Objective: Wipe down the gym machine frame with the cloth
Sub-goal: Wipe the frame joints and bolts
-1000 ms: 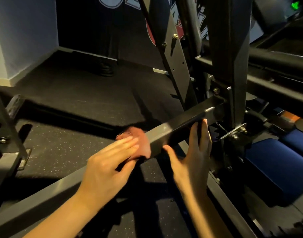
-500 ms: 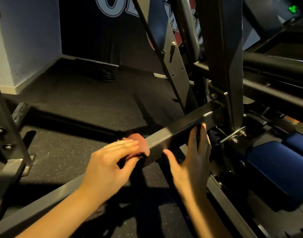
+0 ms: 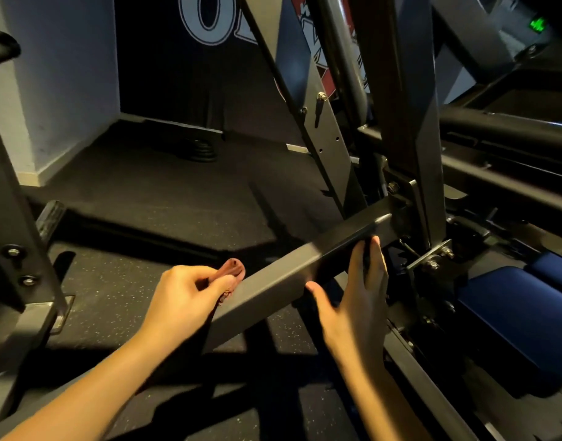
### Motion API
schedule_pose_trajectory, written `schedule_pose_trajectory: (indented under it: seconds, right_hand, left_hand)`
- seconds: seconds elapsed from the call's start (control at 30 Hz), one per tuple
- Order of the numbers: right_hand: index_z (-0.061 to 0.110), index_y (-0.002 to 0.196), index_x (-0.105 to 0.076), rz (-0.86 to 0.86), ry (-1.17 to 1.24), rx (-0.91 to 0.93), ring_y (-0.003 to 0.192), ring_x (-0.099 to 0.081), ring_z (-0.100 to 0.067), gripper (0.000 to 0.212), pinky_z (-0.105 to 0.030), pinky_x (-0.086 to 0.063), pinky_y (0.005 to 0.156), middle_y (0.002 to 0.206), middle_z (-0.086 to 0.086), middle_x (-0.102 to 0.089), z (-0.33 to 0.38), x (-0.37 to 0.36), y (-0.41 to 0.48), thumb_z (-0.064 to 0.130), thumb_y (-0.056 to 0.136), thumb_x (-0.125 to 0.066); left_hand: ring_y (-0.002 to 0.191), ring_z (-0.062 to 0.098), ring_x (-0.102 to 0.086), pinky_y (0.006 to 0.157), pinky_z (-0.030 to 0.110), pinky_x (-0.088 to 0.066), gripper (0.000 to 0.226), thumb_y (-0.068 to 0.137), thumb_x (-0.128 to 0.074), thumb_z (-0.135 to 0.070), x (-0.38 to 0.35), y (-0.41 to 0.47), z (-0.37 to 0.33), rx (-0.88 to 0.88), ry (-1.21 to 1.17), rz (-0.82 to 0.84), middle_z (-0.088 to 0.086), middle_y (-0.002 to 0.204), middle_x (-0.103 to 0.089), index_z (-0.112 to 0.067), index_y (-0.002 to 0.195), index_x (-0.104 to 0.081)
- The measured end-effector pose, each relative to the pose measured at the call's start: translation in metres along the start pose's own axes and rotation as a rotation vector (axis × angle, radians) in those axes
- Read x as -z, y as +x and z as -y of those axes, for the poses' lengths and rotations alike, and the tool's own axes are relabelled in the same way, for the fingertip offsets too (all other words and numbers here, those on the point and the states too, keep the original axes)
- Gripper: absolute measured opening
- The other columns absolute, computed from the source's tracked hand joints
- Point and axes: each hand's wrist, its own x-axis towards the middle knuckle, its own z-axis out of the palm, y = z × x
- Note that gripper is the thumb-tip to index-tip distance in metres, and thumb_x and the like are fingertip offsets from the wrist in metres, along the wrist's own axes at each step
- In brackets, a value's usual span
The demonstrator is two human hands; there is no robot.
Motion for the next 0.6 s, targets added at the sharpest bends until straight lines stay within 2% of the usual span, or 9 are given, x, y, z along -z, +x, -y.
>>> schedule_pose_trajectory:
  seconds: [0.13, 0.2, 0.27, 0.3, 0.37, 0.4, 0.43, 0.5, 0.6]
  right_hand:
    - [0.019, 0.162, -0.017, 0.085, -0.024, 0.028, 0.155, -0.018, -0.026, 0.104, -0.054, -0.046, 0.111, 0.169, -0.002, -0.003, -0.005, 0.01, -0.002, 0.053, 0.083, -0.075]
    - [0.025, 0.162, -0.017, 0.137, -0.003, 0.004, 0.155, -0.02, -0.023, 0.102, -0.052, -0.041, 0.115, 0.169, 0.005, -0.001, -0.004, 0.02, 0.002, 0.049, 0.083, -0.077]
    - [0.028, 0.159, -0.028, 0.167, 0.077, -0.046, 0.149, -0.031, -0.017, 0.086, -0.045, -0.041, 0.116, 0.167, 0.005, -0.017, 0.005, 0.037, 0.007, 0.042, 0.088, -0.074]
    - [0.028, 0.154, -0.039, 0.153, 0.167, -0.069, 0.141, -0.043, -0.012, 0.069, -0.042, -0.045, 0.112, 0.159, 0.004, -0.036, 0.015, 0.048, 0.008, 0.039, 0.092, -0.07]
    - [0.029, 0.127, -0.067, 0.1, 0.562, -0.163, 0.11, -0.066, -0.003, 0.028, -0.037, -0.057, 0.095, 0.121, 0.007, -0.07, 0.04, 0.073, 0.011, 0.036, 0.101, -0.059]
    - [0.026, 0.112, -0.074, 0.119, 0.821, -0.259, 0.097, -0.072, -0.007, 0.026, -0.036, -0.059, 0.087, 0.104, 0.005, -0.076, 0.054, 0.087, 0.015, 0.038, 0.104, -0.052]
    - [0.022, 0.104, -0.077, 0.18, 1.029, -0.367, 0.091, -0.075, -0.013, 0.036, -0.037, -0.06, 0.082, 0.096, 0.001, -0.078, 0.062, 0.097, 0.02, 0.041, 0.105, -0.047]
    - [0.012, 0.105, -0.077, 0.285, 1.281, -0.522, 0.092, -0.077, -0.024, 0.044, -0.042, -0.059, 0.083, 0.097, -0.009, -0.079, 0.07, 0.112, 0.03, 0.045, 0.101, -0.05]
    - [0.005, 0.104, -0.076, 0.309, 1.371, -0.566, 0.089, -0.077, -0.03, 0.024, -0.044, -0.061, 0.077, 0.099, -0.016, -0.078, 0.071, 0.117, 0.038, 0.022, 0.09, -0.068]
  left_hand:
    - [0.072, 0.007, -0.071, 0.068, 0.038, -0.057, 0.01, 0.093, -0.073, -0.032, -0.002, 0.006, -0.028, -0.004, -0.124, -0.136, -0.012, 0.071, -0.074, -0.03, 0.086, -0.08]
    - [0.077, 0.004, -0.071, 0.069, 0.03, -0.059, 0.012, 0.093, -0.073, -0.027, -0.006, 0.008, -0.056, -0.08, -0.231, -0.153, -0.014, 0.077, -0.075, -0.037, 0.089, -0.077]
    - [0.086, -0.002, -0.071, 0.074, 0.018, -0.057, 0.021, 0.093, -0.073, -0.018, -0.008, 0.008, -0.084, -0.209, -0.301, -0.114, -0.021, 0.087, -0.076, -0.039, 0.097, -0.075]
    - [0.091, -0.004, -0.071, 0.079, 0.015, -0.056, 0.023, 0.093, -0.073, -0.015, -0.009, 0.006, -0.098, -0.269, -0.341, -0.078, -0.021, 0.092, -0.076, -0.034, 0.104, -0.076]
    - [0.103, -0.002, -0.07, 0.088, 0.014, -0.053, 0.027, 0.092, -0.073, -0.009, -0.011, 0.003, -0.118, -0.413, -0.366, 0.007, -0.018, 0.104, -0.077, -0.025, 0.113, -0.077]
    - [0.108, 0.0, -0.068, 0.092, 0.014, -0.051, 0.028, 0.091, -0.074, -0.008, -0.012, 0.002, -0.124, -0.496, -0.332, 0.031, -0.017, 0.108, -0.076, -0.024, 0.114, -0.077]
    - [0.113, 0.003, -0.066, 0.095, 0.015, -0.049, 0.028, 0.09, -0.075, -0.011, -0.013, 0.002, -0.127, -0.57, -0.273, 0.042, -0.018, 0.111, -0.074, -0.025, 0.114, -0.077]
    - [0.118, 0.01, -0.06, 0.1, 0.018, -0.045, 0.025, 0.089, -0.075, -0.026, -0.013, 0.006, -0.126, -0.661, -0.156, 0.045, -0.019, 0.114, -0.068, -0.03, 0.113, -0.078]
    - [0.121, 0.013, -0.053, 0.104, 0.033, -0.044, 0.031, 0.086, -0.064, -0.044, -0.01, 0.012, -0.123, -0.693, -0.049, 0.084, -0.021, 0.117, -0.061, -0.037, 0.113, -0.078]
